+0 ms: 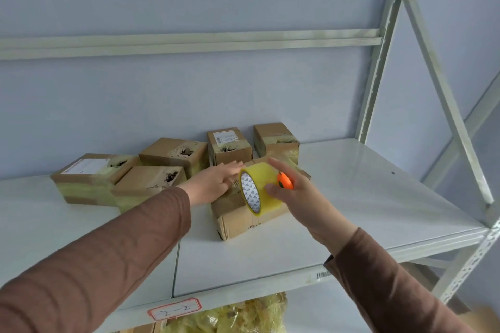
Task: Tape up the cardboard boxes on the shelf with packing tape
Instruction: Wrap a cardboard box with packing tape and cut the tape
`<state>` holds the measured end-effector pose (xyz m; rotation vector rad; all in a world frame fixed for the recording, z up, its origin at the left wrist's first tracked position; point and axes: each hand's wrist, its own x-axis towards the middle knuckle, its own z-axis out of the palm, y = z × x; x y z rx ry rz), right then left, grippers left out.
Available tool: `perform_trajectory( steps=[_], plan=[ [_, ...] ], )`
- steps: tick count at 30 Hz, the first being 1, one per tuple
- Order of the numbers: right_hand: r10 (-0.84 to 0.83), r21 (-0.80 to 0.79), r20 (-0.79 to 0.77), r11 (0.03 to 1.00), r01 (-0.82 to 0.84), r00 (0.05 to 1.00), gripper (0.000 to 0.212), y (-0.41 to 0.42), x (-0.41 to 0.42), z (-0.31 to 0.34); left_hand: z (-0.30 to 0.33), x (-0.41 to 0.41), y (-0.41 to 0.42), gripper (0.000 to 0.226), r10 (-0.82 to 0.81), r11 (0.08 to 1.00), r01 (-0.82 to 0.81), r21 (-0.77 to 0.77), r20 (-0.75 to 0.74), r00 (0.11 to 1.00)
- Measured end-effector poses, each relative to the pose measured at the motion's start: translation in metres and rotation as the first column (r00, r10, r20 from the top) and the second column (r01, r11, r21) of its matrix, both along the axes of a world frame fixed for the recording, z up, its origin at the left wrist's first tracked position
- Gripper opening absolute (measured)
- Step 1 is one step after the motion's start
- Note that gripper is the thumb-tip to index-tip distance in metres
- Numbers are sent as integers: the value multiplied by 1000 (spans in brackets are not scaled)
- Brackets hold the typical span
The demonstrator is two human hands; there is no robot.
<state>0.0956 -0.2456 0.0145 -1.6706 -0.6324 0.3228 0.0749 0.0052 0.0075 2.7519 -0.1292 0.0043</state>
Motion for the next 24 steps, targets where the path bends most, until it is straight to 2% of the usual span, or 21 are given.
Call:
perform_trajectory(
  steps=[2, 5, 7, 9, 11, 14, 17, 21, 24],
  plan=[
    [15, 27, -29, 1000, -15, 999, 53, 0, 1, -11, -7, 0, 5, 66, -9, 1000, 9, 0, -119, 993],
    [57, 59, -66, 997, -53, 996, 31, 2, 5, -21, -8, 1, 10, 111, -27, 984, 66, 167, -225, 974],
    [84, 34, -62, 996, -82, 995, 17, 7, 6, -21, -6, 2, 7, 125, -3, 956, 85, 280, -282, 959],
    [85, -1, -44, 996, -85, 995, 24, 11, 7, -23, -7, 2, 3, 112, 0, 944, 88, 319, -265, 964],
    [56, -13, 4, 998, -56, 998, 26, 12, 6, -24, -11, -2, 1, 90, -27, 947, 91, 308, -206, 978],
    [27, 13, 57, 1000, -28, 998, 32, 8, -4, -19, -17, -11, 1, 73, -111, 950, 142, 280, -124, 986],
    [11, 6, 30, 1000, -11, 999, 33, -5, -25, -19, -19, -12, 1, 53, -142, 930, 177, 322, -129, 981],
    [9, -104, -8, 994, -10, 1000, 40, -14, -53, -37, -21, -14, 10, 56, -142, 923, 171, 345, -108, 984],
    [2, -198, -37, 980, -9, 999, 32, -11, -58, -45, -28, -14, 12, 56, -139, 919, 141, 368, -30, 990]
  ],
)
